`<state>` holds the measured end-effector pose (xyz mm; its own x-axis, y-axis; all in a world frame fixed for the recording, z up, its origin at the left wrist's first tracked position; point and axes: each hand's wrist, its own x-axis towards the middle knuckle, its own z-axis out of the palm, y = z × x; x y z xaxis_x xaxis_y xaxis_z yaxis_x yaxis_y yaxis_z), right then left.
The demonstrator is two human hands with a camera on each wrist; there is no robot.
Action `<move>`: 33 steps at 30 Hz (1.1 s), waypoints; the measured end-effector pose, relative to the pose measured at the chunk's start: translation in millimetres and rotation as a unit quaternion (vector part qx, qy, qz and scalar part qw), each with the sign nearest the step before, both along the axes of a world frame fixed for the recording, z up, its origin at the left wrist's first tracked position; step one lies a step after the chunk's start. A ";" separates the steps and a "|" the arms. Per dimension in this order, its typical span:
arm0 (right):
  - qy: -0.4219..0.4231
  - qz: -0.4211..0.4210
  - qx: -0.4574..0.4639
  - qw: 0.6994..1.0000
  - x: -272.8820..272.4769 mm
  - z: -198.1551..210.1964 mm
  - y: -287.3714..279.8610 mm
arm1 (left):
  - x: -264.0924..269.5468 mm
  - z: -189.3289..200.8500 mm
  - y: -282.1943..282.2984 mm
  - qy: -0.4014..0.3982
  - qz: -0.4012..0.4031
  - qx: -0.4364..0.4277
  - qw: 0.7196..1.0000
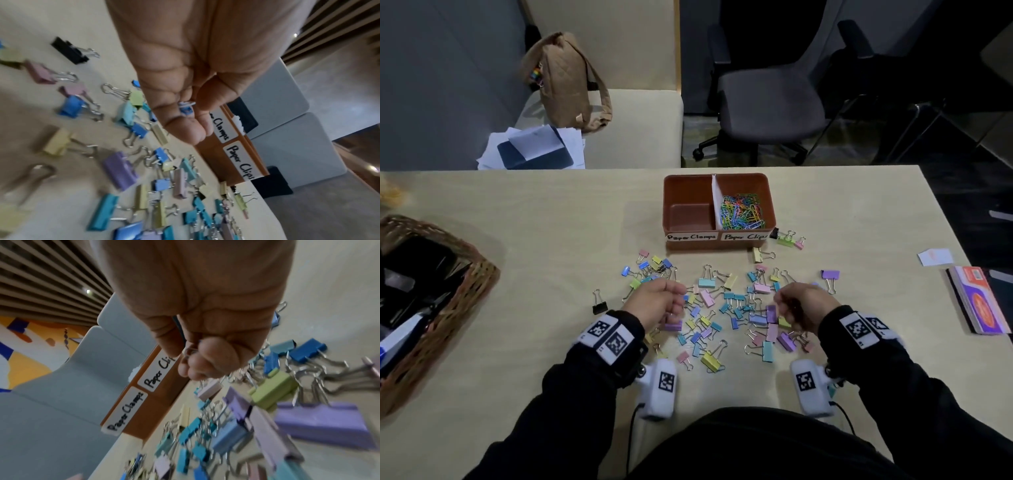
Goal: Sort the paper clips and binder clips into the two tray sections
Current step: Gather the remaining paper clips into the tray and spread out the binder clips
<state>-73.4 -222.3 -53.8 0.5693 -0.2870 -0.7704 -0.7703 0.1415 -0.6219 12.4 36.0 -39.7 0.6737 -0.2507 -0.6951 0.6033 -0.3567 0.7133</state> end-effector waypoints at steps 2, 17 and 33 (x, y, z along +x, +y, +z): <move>0.014 -0.031 -0.002 0.999 2.2 -1.1 -10.0 | 2.4 5.2 -8.5 -0.007 -0.015 -0.012 1.000; 0.063 -0.080 -0.187 0.977 -25.6 -17.0 -84.4 | 33.3 42.6 -89.6 -0.109 -0.152 0.016 0.982; -0.112 -0.075 -0.045 0.990 67.8 45.6 -51.8 | 93.6 44.0 -151.3 -0.090 0.017 -0.021 0.996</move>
<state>-5.6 -274.0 -8.2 0.6683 -0.4429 -0.5977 -0.5868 0.1800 -0.7895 106.0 -115.3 4.3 0.7950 -0.2512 -0.5522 0.4763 -0.3052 0.8246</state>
